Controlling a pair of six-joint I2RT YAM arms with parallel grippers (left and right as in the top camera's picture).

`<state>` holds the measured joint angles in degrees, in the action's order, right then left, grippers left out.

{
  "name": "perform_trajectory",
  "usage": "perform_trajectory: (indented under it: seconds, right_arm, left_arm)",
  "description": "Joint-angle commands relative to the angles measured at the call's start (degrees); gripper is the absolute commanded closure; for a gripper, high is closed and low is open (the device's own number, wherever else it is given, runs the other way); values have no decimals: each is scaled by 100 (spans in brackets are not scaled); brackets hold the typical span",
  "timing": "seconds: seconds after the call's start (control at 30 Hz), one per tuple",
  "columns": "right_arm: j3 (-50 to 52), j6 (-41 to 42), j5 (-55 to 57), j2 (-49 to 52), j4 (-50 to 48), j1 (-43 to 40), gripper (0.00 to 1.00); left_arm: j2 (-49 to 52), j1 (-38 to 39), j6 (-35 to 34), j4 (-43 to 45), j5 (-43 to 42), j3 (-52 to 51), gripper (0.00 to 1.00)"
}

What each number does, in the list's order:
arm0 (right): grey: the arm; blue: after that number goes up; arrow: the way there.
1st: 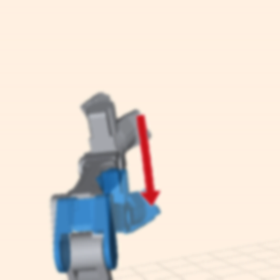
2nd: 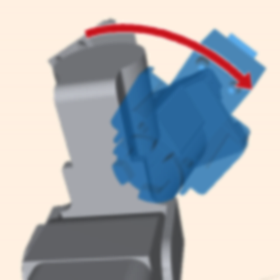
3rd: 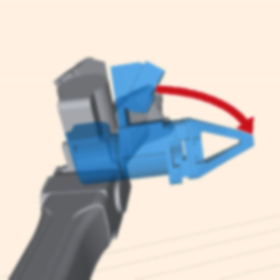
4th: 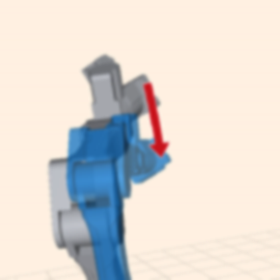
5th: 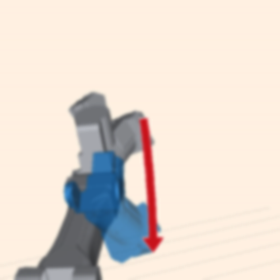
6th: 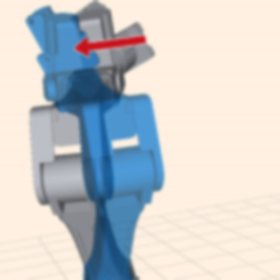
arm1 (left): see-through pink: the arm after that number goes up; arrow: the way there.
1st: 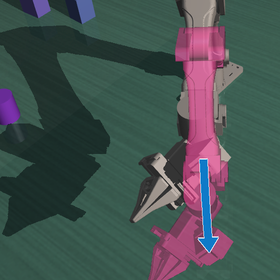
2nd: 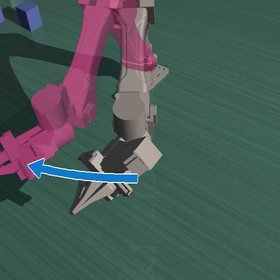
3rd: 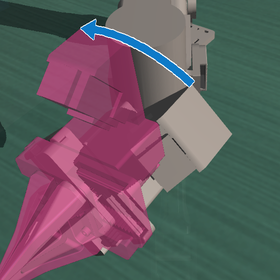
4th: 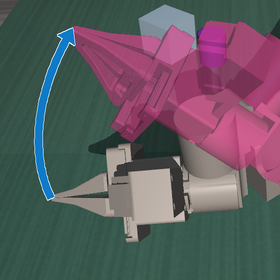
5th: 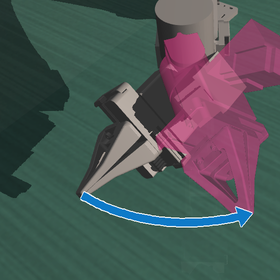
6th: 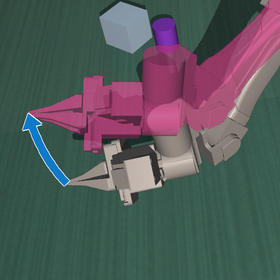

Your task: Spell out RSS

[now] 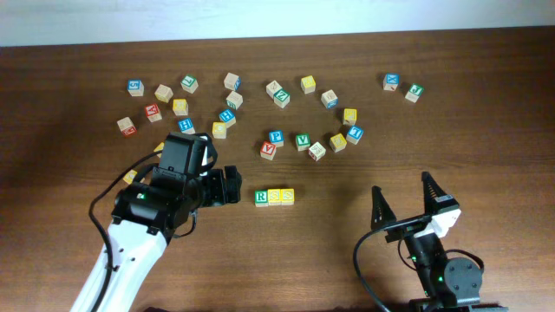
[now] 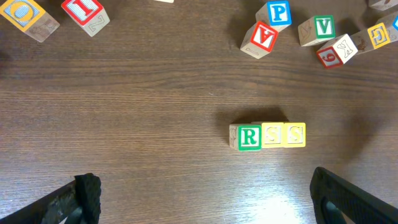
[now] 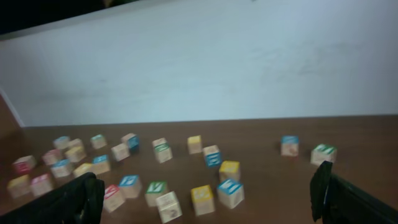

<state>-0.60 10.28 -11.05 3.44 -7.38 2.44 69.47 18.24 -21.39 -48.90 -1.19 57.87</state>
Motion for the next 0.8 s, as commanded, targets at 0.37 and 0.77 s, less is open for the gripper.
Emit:
perform_trajectory:
  seconds: [0.37, 0.77]
  right_arm:
    - [28, -1165, 568, -326, 1174, -26, 2]
    - [28, -940, 699, -326, 1174, -22, 2]
  left_arm:
    - [-61, -15, 46, -4, 59, 46, 1]
    - [-61, -15, 46, -4, 59, 46, 1]
